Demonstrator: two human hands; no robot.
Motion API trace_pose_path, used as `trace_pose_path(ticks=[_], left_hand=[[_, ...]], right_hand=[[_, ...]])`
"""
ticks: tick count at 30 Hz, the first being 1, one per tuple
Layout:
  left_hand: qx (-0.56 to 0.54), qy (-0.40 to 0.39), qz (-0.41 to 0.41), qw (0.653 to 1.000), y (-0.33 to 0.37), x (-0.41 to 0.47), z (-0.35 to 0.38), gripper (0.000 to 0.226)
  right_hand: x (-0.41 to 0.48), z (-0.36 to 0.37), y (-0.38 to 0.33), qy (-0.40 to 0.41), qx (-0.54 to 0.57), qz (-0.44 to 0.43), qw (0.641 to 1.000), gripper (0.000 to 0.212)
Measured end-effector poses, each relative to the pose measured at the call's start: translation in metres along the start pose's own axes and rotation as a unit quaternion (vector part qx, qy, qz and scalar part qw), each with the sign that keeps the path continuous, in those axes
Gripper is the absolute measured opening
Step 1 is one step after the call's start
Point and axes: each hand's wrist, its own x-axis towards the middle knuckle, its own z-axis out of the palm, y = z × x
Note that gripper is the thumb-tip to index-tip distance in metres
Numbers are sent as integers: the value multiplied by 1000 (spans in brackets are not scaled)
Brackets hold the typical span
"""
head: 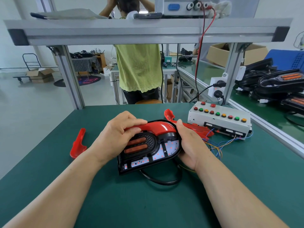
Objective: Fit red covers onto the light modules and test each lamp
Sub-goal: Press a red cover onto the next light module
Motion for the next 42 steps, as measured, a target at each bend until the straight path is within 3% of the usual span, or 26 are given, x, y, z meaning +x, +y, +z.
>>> trace_pose_path(ticks=[23,42], left_hand=[[19,23,25,999,2,1,0,36],[7,0,-7,1000,7,-1,6,33]], right_hand=[[-4,0,-6,3,-17,-13,1000,56],[-10,5,-7,25,-41,-22,999,61]])
